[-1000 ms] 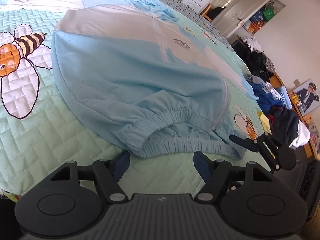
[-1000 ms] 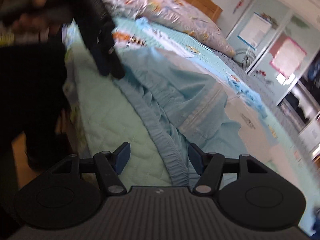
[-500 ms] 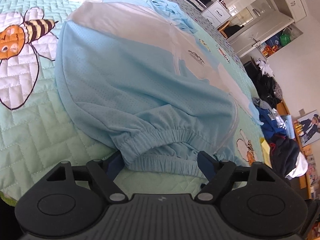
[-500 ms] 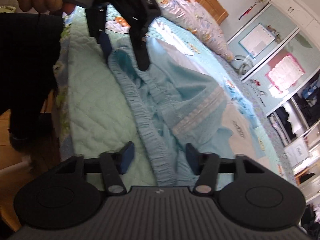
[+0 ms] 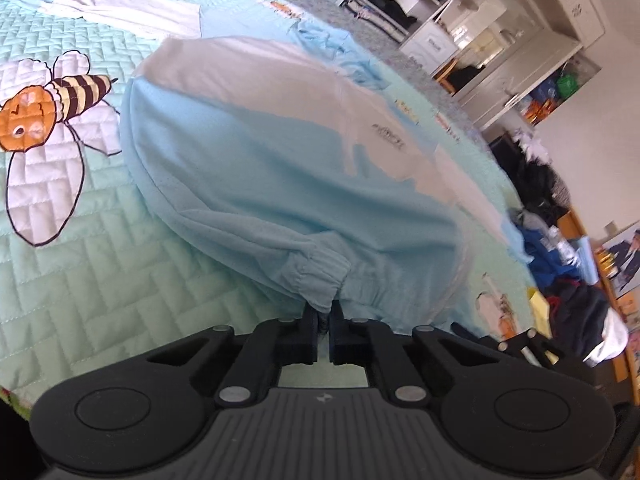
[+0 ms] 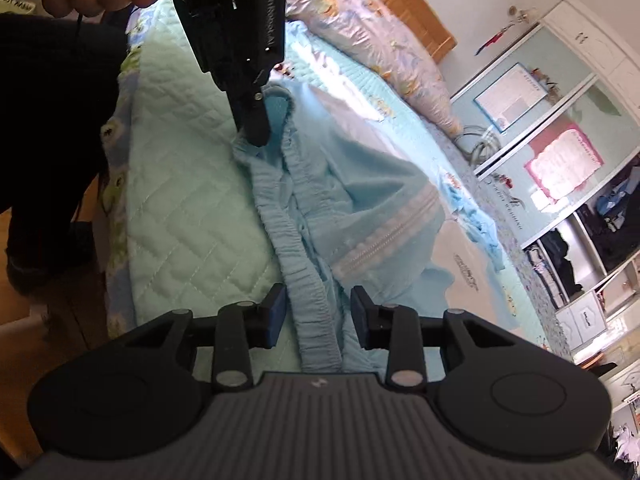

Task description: Fold clothes

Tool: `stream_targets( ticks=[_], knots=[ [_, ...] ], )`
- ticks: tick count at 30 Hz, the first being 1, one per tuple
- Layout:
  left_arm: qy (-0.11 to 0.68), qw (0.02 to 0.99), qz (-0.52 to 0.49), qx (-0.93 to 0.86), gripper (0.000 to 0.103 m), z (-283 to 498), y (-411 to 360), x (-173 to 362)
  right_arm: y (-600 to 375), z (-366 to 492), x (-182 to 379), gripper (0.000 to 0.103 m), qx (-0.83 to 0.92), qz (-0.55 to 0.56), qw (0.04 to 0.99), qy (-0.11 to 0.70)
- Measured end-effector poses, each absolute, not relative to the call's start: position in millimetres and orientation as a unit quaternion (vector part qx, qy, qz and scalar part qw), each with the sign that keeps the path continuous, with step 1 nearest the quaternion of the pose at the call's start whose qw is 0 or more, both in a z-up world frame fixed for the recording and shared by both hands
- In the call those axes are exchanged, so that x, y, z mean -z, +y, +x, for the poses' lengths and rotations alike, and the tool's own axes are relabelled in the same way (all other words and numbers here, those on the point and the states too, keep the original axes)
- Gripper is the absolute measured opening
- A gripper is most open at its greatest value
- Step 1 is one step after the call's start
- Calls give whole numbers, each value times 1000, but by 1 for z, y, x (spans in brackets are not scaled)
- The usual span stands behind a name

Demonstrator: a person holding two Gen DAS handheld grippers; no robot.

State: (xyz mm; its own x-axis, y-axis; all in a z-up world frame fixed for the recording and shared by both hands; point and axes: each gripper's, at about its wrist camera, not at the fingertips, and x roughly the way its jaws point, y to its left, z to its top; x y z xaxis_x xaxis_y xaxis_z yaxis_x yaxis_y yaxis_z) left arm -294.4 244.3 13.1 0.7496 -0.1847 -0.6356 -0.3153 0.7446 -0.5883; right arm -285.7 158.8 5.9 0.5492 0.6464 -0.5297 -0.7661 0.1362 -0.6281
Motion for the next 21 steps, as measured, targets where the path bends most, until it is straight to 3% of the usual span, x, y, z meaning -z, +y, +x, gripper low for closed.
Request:
stream_targets(
  ticks=[2,4,6,8,9,15,21],
  knots=[
    [350,865,-356,-39,4,-296,246,-15,158,-287,-3,52,-461,-465,754,54],
    [349,865,-358,-40,4,-297,247,-16,159,-286,-1,51,-462,-468,752,53],
    [347,865,-359,-42,4,-298,248,-18,162,-283,-2,47,-466,-468,749,59],
    [346,865,-360,-43,4,-299,250,-19,163,-281,-5,34,-477,-461,744,76],
    [345,865,-360,-44,4,-300,250,-20,164,-281,-6,21,-483,-457,742,87],
    [341,866,-364,-48,4,-303,255,-25,162,-281,-21,17,-510,-420,740,126],
    [326,874,-353,-69,4,-338,259,-42,149,-276,-46,17,-596,-341,695,215]
  ],
)
